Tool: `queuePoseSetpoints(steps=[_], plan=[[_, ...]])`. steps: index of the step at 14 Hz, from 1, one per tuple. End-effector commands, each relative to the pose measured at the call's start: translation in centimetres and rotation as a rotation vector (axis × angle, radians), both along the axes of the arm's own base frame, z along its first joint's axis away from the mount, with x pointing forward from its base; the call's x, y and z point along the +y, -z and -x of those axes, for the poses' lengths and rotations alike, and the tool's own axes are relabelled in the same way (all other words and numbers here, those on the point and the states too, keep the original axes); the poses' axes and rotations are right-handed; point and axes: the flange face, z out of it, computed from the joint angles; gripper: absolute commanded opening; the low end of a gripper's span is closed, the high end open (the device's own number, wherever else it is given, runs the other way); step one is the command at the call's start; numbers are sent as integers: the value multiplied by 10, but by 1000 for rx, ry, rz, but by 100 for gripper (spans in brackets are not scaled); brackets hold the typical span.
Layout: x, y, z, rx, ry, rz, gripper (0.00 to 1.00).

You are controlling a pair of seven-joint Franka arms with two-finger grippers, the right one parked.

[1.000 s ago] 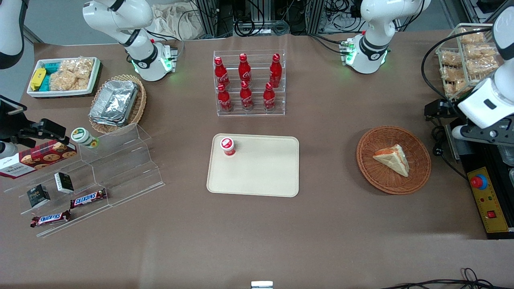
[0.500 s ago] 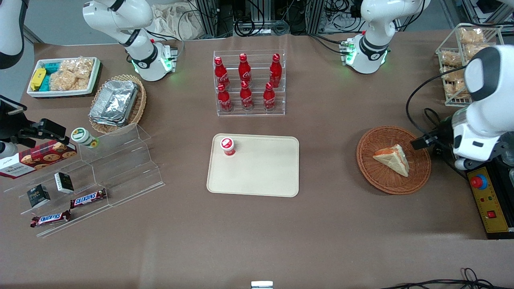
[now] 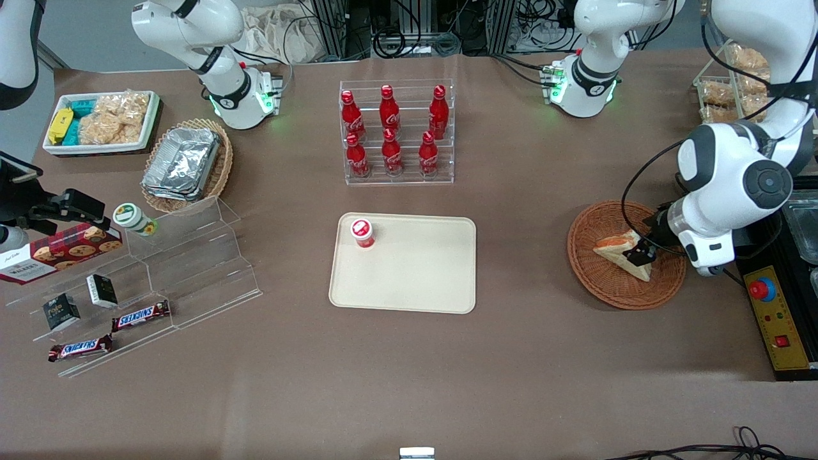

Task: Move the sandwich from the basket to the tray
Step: 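Lower the open left gripper around the sandwich and close it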

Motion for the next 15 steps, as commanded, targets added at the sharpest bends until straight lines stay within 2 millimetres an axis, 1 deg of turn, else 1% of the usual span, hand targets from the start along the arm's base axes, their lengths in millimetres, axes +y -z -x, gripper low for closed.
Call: queuePoseSetpoints(steps=[1,4,7,8,9,10,11,12,13,15], plan=[[14,22,11,-34,-65,1,100],[24,48,9,-51,-86,9,100],[24,81,4,-75,-118,24,100],[23,88,4,-68,-131,26,100],[21,91,4,-63,-143,27,96],[19,91,3,-62,-178,27,62],[18,91,2,-62,-196,25,15],[14,90,2,-64,-172,16,0],[12,87,1,-70,-130,-11,0],[14,69,-10,-55,-97,-39,0]])
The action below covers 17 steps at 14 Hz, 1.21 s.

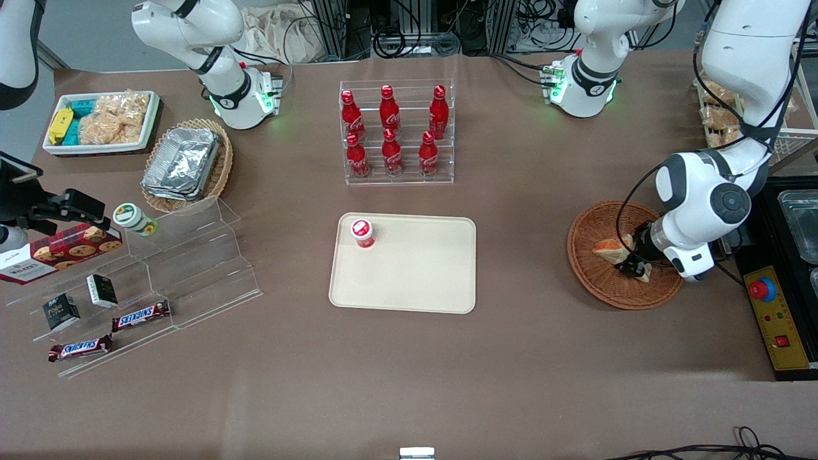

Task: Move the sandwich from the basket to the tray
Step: 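Lift the held sandwich up out of the basket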

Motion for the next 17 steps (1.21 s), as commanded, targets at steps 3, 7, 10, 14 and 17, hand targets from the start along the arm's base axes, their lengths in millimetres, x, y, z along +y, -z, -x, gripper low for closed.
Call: queuePoseSetpoints(steps=[3,7,10,14,17], plan=[[-8,-86,-25,97,32,-56,0],[-18,-198,-51,189,135,9,0],[-35,-263,-57,150,237,17,0],[-99,-322,-60,54,364,19,0],[-178,-315,-57,23,540,69,0]])
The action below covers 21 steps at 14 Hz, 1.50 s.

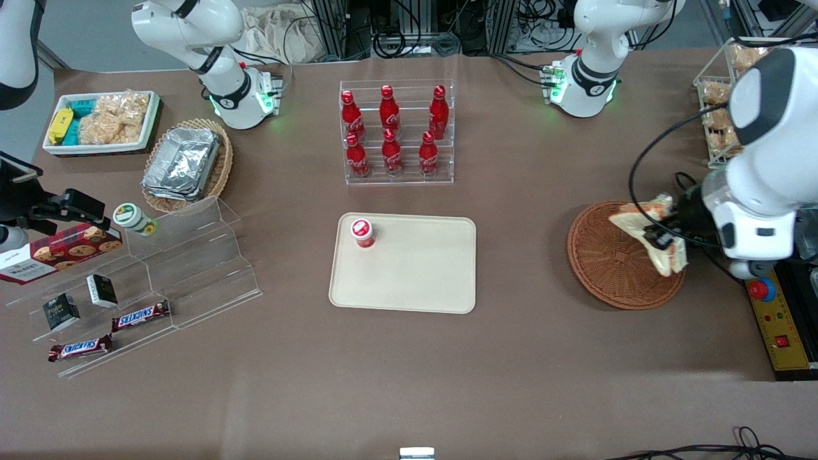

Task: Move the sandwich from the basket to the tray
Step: 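Carry the sandwich with the left gripper over the cream tray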

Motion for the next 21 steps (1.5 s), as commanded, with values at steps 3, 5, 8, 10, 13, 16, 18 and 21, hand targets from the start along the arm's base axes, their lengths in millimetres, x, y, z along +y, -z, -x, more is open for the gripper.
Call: queuePoseSetpoints(steps=[3,5,8,10,13,16,18,21], plan=[[-152,47,-4,-79,300,114,0],[-225,120,1,-84,439,77,0],[-286,204,22,-73,599,-7,0],[-298,248,25,-45,629,16,0],[-320,296,40,-16,667,41,0],[-323,328,43,8,676,32,14],[-323,326,38,-16,647,49,99],[-319,284,28,-78,622,33,100]])
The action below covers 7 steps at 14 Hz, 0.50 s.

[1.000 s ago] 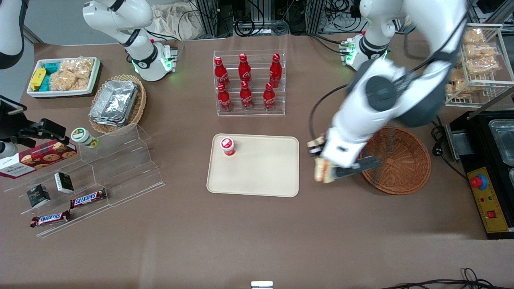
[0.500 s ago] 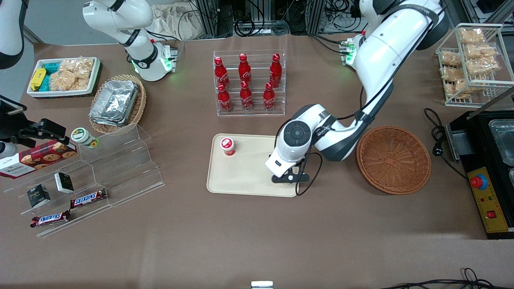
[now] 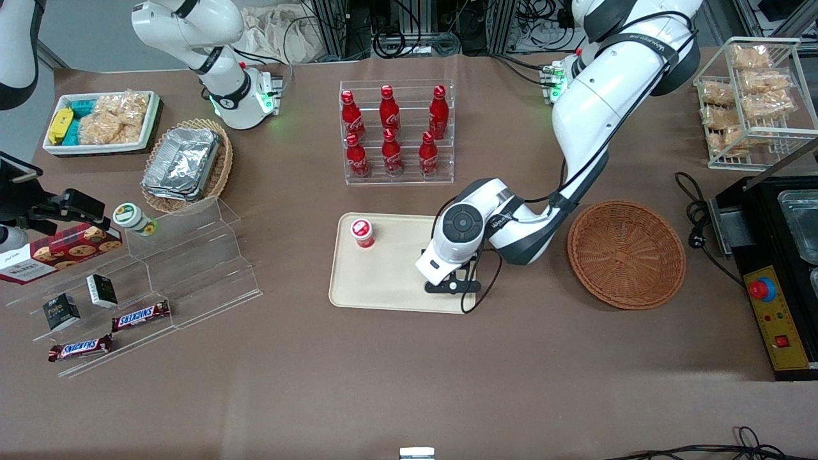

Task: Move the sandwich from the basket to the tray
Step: 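Lower the sandwich onto the tray and open the left gripper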

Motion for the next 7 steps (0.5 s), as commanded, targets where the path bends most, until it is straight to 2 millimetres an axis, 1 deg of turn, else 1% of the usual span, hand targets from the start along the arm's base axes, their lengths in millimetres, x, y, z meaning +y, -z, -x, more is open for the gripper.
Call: queuePoseSetpoints(steps=[1,2,3,5,6,7], plan=[[5,-63,-15,-97,-33,-6,100],[21,-91,-24,-116,-60,-20,100],[43,-122,-31,-129,-91,-49,100],[78,-174,-35,-142,-127,-110,100],[101,-198,-40,-136,-172,-107,100],[130,-224,-46,-129,-223,-79,100]])
